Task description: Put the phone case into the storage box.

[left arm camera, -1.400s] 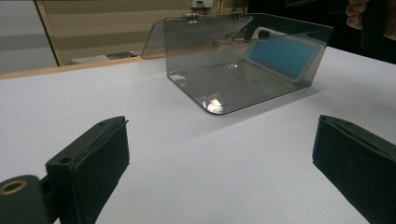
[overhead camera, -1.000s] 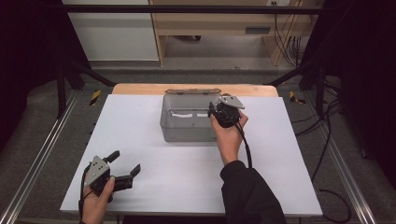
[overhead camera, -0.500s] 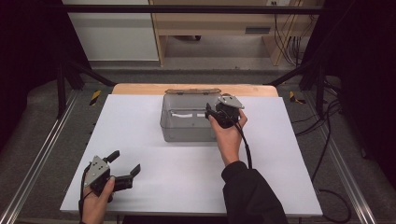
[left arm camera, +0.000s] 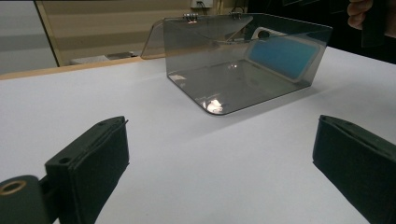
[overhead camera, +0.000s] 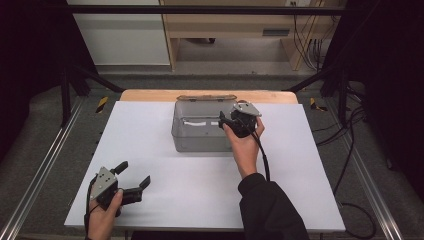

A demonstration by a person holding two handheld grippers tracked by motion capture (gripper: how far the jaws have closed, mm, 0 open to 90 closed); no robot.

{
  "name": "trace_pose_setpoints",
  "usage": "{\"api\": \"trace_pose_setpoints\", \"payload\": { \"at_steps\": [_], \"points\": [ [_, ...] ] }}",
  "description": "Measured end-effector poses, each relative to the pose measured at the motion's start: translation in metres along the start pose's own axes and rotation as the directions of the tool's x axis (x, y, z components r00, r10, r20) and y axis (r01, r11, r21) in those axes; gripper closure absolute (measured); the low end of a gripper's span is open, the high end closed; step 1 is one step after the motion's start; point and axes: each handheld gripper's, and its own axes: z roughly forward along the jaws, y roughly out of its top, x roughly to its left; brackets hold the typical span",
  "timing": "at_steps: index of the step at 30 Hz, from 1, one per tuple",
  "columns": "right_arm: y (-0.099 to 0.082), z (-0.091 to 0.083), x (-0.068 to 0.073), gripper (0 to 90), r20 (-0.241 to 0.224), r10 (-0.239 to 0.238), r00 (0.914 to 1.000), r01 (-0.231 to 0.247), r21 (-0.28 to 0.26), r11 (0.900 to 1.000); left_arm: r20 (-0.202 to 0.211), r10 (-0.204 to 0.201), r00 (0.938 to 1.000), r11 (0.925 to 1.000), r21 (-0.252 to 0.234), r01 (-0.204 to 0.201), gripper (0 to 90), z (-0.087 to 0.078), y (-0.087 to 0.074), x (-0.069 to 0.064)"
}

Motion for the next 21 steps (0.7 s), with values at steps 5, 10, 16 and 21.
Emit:
{"api": "trace_pose_setpoints", "payload": {
  "at_steps": [5,10,16,21],
  "points": [
    [0.0007,-0.001,-0.0005,23.5,0.006,-0.001,1.0,0.001,-0.004,1.0,0.0,0.0,1.0,1.0,0.0,0.0,3.4,0.0,0.0,0.0],
    [0.0011,-0.0016,-0.0015,22.6,0.006,-0.004,1.0,0.004,-0.001,1.0,0.0,0.001,1.0,1.0,-0.001,-0.001,3.4,0.0,0.0,0.0],
    [0.0013,-0.0023,-0.0021,21.1,0.003,-0.007,1.0,0.007,0.002,1.0,0.0,0.0,1.0,1.0,0.0,0.0,3.4,0.0,0.0,0.0],
    [0.0014,-0.0027,-0.0025,18.5,0.004,-0.009,0.9999,0.009,0.006,0.9999,0.0,0.0,1.0,1.0,-0.001,0.0,3.4,0.0,0.0,0.0]
  ]
}}
